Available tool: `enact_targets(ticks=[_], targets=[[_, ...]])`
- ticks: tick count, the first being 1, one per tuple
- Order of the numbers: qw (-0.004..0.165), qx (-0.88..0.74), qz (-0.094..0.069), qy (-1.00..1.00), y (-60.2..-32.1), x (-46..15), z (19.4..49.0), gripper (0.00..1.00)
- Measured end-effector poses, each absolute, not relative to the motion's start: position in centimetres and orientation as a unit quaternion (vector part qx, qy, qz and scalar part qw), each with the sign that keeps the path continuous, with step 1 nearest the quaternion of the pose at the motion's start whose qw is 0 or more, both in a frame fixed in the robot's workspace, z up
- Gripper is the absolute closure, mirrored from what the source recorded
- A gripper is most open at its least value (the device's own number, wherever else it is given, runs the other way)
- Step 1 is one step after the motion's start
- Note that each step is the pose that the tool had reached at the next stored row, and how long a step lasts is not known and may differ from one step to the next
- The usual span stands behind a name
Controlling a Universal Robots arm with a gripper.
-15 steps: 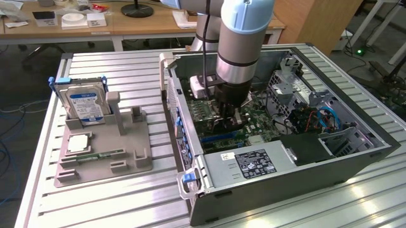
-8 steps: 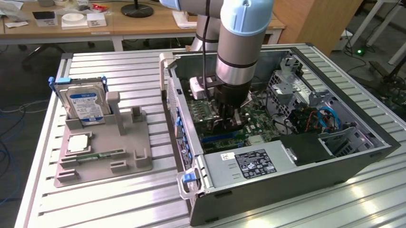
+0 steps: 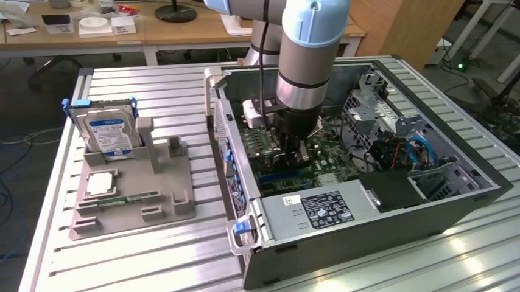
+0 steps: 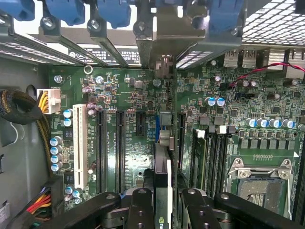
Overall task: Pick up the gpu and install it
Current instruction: 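Insert the gpu into the slot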
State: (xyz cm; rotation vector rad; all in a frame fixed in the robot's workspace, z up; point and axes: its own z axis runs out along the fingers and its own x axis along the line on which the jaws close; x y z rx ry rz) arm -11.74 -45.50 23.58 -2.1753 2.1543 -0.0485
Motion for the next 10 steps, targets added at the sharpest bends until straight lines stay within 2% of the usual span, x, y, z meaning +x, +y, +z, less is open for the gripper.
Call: enact_targets(ticks=[10], targets=[[0.04, -0.71, -0.016, 0.703, -45.51, -11.74, 23.74, 0.73]])
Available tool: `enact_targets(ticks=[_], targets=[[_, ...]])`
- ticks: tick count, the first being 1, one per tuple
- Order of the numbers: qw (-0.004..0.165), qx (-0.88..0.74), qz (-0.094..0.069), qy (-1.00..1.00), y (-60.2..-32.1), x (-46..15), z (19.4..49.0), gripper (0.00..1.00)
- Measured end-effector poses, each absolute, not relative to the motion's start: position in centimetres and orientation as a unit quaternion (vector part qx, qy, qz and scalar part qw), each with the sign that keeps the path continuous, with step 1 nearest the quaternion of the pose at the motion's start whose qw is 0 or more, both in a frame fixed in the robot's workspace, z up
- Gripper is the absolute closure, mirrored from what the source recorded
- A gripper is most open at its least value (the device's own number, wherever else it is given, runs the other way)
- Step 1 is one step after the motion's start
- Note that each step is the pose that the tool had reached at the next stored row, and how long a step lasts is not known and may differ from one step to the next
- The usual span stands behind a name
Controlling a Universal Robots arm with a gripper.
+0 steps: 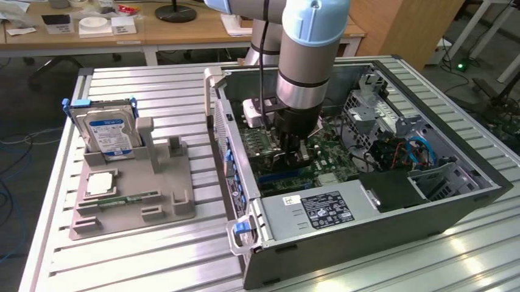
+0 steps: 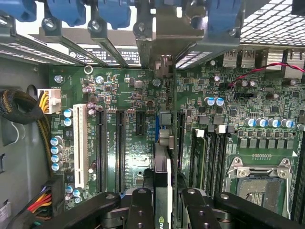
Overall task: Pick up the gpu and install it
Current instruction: 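Insert the gpu into the slot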
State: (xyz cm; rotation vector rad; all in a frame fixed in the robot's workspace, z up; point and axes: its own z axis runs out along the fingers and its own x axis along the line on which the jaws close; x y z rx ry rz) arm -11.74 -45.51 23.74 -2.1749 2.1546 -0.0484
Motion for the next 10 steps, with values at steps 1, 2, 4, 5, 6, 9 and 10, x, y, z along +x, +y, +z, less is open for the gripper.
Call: enact_targets(ticks=[1, 2, 4, 5, 6, 9, 10], targets=[[0.04, -0.71, -0.016, 0.703, -45.51, -11.73, 23.74, 0.73], [0.04, -0.71, -0.016, 0.703, -45.51, -11.74, 23.75, 0.73], [0.04, -0.71, -0.016, 0.703, -45.51, -11.72, 23.74, 0.73], [0.04, -0.71, -0.016, 0.703, -45.53, -11.66, 23.75, 0.73], [0.04, -0.71, -0.016, 0.703, -45.55, -11.57, 23.75, 0.73], [0.04, -0.71, -0.016, 0.703, -45.61, -11.23, 23.74, 0.73], [0.04, -0.71, -0.016, 0.703, -45.61, -11.23, 23.74, 0.73]])
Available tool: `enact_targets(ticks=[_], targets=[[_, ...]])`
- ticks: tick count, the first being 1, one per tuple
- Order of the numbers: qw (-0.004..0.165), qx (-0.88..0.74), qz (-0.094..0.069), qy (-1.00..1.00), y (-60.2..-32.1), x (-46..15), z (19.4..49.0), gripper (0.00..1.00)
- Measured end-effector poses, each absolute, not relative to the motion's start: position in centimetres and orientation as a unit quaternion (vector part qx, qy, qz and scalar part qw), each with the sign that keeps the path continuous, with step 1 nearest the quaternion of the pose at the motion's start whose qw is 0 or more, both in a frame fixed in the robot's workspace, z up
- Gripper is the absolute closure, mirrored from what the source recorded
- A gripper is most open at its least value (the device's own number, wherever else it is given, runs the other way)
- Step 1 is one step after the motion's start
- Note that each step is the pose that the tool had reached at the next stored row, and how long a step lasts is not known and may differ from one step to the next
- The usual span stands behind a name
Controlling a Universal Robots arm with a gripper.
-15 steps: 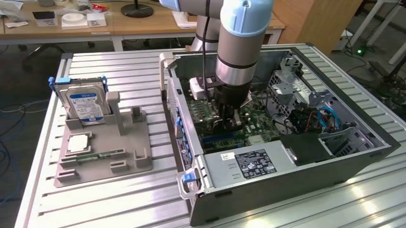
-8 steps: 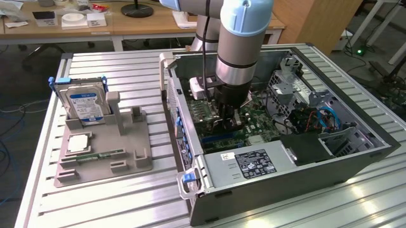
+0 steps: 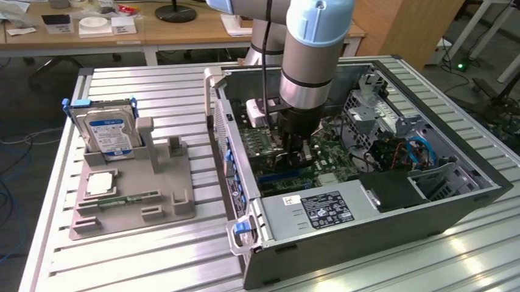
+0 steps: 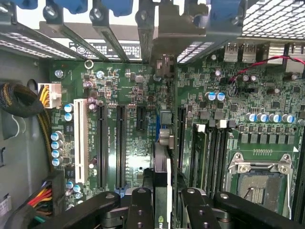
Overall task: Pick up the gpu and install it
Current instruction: 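Insert the gpu into the slot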
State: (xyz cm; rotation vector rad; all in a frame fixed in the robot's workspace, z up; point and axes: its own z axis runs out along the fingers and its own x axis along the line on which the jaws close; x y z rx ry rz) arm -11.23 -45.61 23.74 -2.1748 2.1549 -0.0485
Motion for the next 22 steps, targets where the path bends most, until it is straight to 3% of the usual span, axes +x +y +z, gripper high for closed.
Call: enact_targets(ticks=[22], targets=[[0.04, -0.703, -0.016, 0.71, -45.68, -11.55, 23.65, 0.73]])
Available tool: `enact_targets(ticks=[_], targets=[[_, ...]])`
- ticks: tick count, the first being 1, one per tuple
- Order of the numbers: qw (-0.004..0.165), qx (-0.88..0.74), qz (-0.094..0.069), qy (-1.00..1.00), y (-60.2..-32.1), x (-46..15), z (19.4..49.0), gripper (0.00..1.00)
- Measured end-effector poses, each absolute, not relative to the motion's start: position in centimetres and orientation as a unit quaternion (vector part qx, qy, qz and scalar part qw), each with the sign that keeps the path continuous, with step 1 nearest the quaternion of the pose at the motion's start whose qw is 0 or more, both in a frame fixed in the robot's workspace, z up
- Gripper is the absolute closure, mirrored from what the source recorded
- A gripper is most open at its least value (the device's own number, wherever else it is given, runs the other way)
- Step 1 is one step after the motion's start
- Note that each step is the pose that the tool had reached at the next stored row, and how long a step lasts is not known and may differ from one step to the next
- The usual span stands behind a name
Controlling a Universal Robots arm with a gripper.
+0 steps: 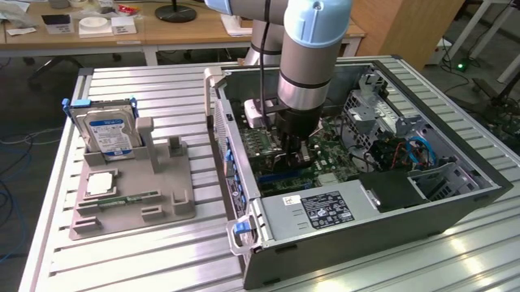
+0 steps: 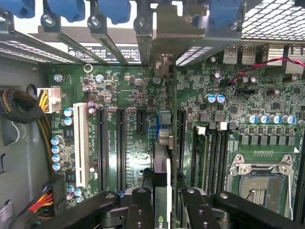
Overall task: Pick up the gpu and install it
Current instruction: 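Insert the gpu into the slot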
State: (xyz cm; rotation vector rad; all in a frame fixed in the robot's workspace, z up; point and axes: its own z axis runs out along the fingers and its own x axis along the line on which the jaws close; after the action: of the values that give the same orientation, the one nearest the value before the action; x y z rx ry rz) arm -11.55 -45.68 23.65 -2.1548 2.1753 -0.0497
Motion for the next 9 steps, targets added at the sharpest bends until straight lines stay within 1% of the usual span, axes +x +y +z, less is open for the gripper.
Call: enact_targets(ticks=[9], targets=[[0.04, -0.698, -0.016, 0.715, -45.77, -11.55, 23.63, 0.73]])
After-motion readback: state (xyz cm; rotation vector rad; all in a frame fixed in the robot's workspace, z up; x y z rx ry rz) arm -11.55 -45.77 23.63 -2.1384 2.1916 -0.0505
